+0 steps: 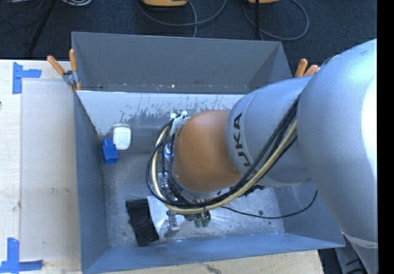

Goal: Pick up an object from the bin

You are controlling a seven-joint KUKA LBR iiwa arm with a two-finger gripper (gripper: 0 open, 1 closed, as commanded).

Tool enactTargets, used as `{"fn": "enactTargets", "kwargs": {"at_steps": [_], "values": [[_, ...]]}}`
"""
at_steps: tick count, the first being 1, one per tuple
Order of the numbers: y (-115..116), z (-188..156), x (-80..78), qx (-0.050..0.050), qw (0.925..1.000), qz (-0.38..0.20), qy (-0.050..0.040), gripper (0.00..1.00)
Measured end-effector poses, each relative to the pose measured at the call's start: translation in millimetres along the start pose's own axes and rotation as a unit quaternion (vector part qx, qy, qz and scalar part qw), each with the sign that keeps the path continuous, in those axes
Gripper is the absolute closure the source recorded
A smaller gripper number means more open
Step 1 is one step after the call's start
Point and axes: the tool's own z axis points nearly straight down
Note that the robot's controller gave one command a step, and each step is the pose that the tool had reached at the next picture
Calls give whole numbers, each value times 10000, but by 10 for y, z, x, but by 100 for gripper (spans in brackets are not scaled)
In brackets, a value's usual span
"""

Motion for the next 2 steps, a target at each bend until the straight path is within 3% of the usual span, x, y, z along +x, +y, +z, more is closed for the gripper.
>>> {"fn": "enactTargets", "kwargs": {"at_steps": [1, 2], "values": [[0, 1, 0, 0, 10000, 1, 1, 0], [601, 287, 51, 0, 9874, -1584, 4, 100]]}}
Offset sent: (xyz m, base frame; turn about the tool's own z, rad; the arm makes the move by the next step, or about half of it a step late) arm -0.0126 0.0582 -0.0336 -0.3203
